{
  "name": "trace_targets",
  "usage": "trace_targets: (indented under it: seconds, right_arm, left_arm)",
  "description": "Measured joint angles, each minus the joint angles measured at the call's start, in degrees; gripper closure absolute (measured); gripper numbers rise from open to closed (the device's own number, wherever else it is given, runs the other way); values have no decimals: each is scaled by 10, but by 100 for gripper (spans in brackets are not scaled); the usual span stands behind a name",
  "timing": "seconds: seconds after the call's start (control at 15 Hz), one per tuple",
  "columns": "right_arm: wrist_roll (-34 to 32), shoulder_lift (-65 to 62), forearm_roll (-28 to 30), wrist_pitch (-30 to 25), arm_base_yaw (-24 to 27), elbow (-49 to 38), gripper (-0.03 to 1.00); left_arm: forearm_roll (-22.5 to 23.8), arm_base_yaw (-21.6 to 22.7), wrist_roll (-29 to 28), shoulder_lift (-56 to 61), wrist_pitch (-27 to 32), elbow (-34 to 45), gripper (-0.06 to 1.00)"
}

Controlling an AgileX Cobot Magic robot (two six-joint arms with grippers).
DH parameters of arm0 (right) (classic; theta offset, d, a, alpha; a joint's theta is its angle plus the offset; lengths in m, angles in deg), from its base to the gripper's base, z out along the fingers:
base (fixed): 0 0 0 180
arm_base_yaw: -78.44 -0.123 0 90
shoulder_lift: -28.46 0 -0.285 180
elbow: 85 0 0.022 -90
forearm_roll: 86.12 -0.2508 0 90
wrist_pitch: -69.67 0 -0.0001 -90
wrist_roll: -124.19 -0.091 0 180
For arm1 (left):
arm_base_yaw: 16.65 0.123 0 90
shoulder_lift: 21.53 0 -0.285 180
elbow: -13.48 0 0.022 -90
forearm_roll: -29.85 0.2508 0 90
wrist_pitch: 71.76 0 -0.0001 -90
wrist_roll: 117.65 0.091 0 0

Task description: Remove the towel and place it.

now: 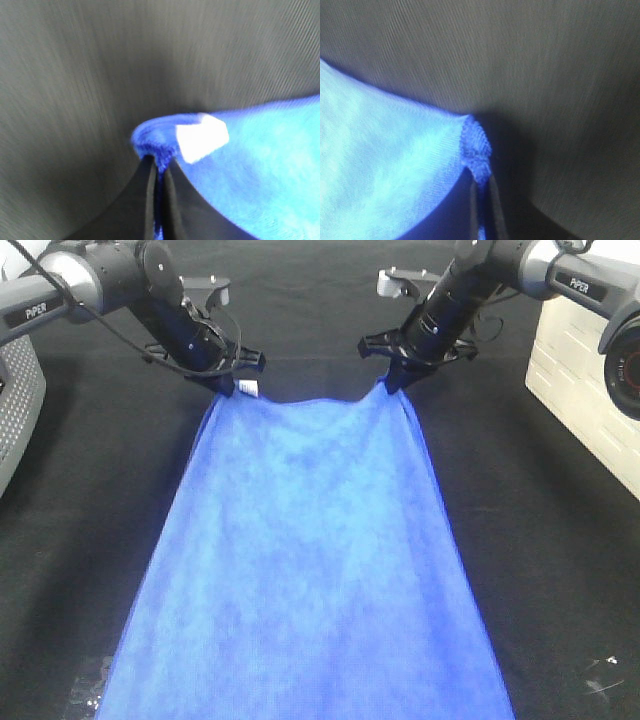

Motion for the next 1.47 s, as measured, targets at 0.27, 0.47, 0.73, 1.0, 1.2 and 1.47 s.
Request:
trace_targets:
  seconds: [0.27,0.47,0.73,1.0,1.2,1.47]
  right_arm:
    - [22,0,12,61,1,12,97]
    - [45,0,12,112,1,12,97]
    - [60,0,2,169,13,12,97]
    - [99,1,-34,231,15,12,97]
    - [130,3,-59,248,15,12,97]
    - [135,6,-62,261,15,12,97]
  left_arm:
    - [25,0,6,1,-97,1,94]
    - [47,-1,6,1,-160,1,94]
    - [77,-1,6,1,-211,1,94]
    - [100,-1,6,1,-250,1,94]
    - [104,-1,6,1,-257,1,94]
    - [111,-1,6,1,-270,1,94]
